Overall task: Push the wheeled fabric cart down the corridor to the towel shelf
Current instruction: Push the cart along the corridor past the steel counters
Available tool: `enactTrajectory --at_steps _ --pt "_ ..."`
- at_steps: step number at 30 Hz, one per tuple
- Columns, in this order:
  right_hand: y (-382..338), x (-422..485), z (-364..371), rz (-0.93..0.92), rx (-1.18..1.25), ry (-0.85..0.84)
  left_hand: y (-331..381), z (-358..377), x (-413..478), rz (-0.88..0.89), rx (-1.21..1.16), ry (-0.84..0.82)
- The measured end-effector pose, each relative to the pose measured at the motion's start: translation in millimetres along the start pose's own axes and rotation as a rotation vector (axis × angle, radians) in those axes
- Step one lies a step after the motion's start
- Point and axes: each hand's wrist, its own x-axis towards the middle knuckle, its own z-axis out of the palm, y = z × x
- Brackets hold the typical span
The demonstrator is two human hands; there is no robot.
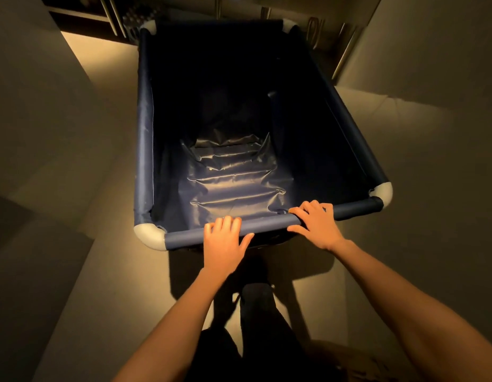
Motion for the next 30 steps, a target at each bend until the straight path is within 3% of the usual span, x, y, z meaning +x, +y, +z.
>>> enactTrajectory --at_steps 10,30 --pt "14 64 8 -0.021 -0.005 0.071 -25 15 60 -0.033 -0.006 -0.012" --pt "122 275 10 -0.106 -0.013 0.069 -47 52 268 -0.161 0.005 0.003"
